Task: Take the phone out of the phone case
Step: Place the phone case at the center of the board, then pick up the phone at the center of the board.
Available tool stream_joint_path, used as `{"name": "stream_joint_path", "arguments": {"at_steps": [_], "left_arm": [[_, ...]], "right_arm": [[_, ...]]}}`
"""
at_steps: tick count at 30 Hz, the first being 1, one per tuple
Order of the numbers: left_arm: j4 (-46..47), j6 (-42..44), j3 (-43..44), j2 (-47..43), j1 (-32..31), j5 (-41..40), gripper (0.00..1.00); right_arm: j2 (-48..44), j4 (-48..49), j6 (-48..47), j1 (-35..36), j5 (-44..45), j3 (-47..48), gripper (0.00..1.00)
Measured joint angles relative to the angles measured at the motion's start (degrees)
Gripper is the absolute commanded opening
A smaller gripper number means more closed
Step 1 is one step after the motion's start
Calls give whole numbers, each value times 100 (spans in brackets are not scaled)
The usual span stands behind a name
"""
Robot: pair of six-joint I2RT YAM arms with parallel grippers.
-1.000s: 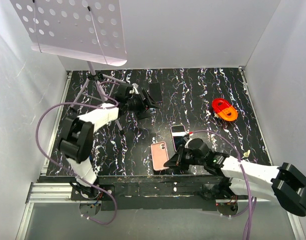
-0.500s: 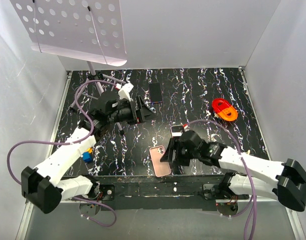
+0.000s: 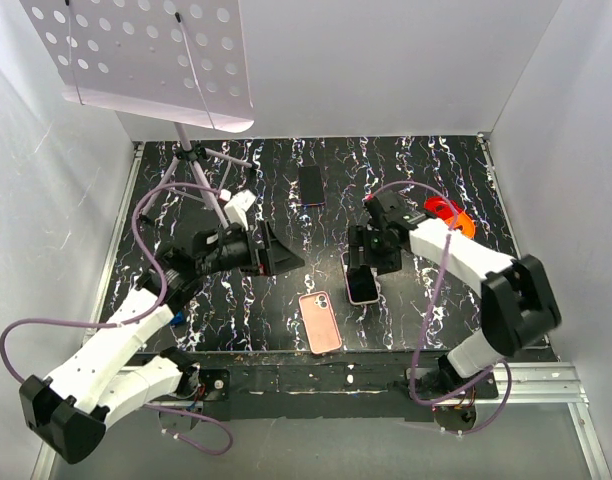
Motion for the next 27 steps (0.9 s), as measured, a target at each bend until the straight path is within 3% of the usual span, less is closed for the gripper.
{"name": "stream_joint_path", "arguments": {"at_steps": [3,11,22,27], "left_arm": [[-42,-31,-216,-339,-2,24,94],[-153,-94,-387,-765,-7,90,95],[-238,-87,-387,-728,-7,109,96],[-238,-90,-387,-662,-7,105,96]], "right_arm": [[708,31,-511,0,-72,356,87],[1550,-236,-1126,2,-90,846,87],[2129,-407,-1106,151,55,1134,88],[2470,-776,-675,378,592,1513,88]]}}
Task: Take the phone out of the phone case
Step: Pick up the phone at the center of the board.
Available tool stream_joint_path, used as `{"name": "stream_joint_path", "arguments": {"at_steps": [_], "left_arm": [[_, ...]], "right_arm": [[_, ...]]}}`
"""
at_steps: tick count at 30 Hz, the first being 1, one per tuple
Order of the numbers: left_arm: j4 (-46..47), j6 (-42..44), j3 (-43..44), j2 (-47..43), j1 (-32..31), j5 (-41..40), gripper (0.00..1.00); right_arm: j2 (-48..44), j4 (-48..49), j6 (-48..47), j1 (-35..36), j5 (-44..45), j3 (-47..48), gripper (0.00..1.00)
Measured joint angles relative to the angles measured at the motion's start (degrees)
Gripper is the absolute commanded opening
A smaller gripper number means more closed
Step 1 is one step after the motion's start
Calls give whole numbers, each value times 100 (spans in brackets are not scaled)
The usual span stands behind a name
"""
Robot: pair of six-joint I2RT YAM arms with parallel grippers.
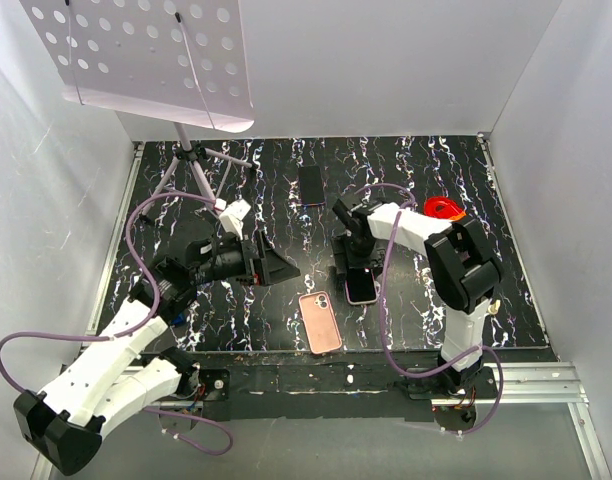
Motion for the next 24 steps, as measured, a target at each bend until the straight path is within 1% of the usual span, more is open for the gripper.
{"name": "stream_joint_path", "arguments": {"at_steps": [3,5,7,8,9,14,16,17,20,24], "left_arm": [[-20,-7,0,48,0,-13,96],[-57,-31,0,68,0,-79,96],[-153,-87,2,98,0,-210,95],[-212,-125,2,122,0,-286,95],[-275,-170,4,151,0,-363,96],[-544,-557,2,356,0,-612,92],[-551,-765,-33,391,0,-667,90],[-531,-876,-83,378,0,-682,89],[-358,-1215,-286,337,0,-697,85],[299,-1731,-592,525,-2,-573,72]], "right_arm": [[107,-138,262,168,365,98,87],[107,-186,428,240,376,96,81],[109,-203,525,271,378,92,67],[107,-205,542,275,376,85,56],[103,-201,555,275,372,74,47],[-267,221,529,280,439,-354,20],[-501,533,476,319,474,-634,5],[-627,669,442,348,494,-772,1],[-1060,992,345,402,522,-1158,1],[-1902,1084,251,422,485,-1499,1]]}}
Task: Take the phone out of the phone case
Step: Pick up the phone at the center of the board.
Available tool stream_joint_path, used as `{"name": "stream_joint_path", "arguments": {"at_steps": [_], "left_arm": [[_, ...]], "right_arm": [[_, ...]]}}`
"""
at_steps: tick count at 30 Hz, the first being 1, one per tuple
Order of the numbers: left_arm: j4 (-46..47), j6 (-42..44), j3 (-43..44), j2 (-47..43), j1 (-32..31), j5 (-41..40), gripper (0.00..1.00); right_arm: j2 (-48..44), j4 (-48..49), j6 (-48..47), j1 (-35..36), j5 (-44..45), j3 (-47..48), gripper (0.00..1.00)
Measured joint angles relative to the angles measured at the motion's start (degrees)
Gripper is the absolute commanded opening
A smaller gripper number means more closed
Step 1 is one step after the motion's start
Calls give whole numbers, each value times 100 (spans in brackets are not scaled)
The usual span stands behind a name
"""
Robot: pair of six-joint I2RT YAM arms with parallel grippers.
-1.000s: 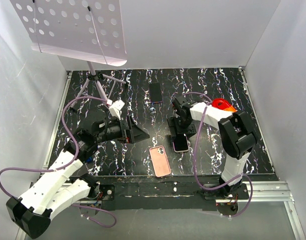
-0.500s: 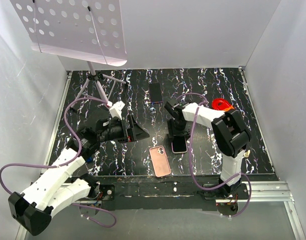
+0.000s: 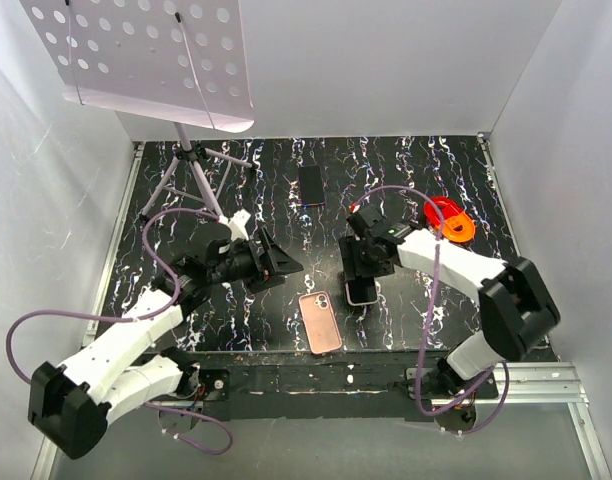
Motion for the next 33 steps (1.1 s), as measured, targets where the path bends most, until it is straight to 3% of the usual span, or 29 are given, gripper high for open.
{"name": "stream_joint_path", "arguments": {"at_steps": [6,12,18,23,29,33], "left_arm": [[732,-297,114,1049,-162,173,67],[966,-234,673,1856,-450,173,81],[1082,-160,1130,2299,-763,103,82],[1117,-146,1250,2341,-927,-76,60],[1119,-192,1250,2341,-1001,-157,43],[1119,-201,1250,2341,-1060,-177,25]], "right_arm": [[-1154,229,-94,-11,-503,-55,1],[-2282,398,33,59,-1176,-238,1],[-2422,402,151,459,-1296,-240,1],[-2315,391,315,859,-1266,-240,1],[-2315,365,632,1095,-1040,-199,1],[-2273,334,767,1150,-903,-20,1]]}}
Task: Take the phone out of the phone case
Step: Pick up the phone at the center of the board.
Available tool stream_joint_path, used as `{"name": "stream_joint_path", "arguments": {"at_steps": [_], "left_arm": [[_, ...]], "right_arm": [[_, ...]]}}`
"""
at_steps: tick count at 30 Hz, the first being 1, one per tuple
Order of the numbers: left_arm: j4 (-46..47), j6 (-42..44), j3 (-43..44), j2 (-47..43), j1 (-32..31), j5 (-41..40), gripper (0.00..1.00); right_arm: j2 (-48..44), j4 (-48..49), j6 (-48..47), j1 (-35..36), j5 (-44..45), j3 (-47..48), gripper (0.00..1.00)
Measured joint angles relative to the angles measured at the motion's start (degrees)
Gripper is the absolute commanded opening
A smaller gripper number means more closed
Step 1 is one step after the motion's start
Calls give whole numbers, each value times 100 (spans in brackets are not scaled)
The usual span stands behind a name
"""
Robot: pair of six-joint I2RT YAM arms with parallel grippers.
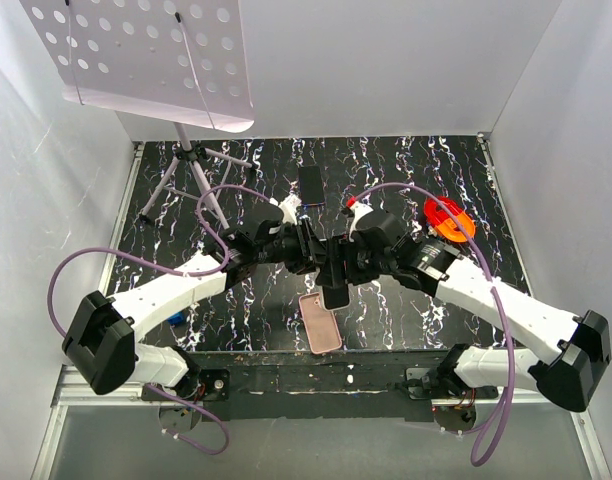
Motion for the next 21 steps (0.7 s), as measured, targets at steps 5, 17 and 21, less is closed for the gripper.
{"name": "stream_joint_path", "arguments": {"at_steps": [5,17,21], "left_arm": [[-258,258,160,44,4,-57,0],[-1086,1742,1005,28,470,1298,0],[-890,1919,1172,4,778,1934,0]], "right_arm": [[138,-243,61,116,109,354,43],[-940,466,-295,-20,-1362,-470,76],[-1196,664,-339,48,-2448,-922,75]]}}
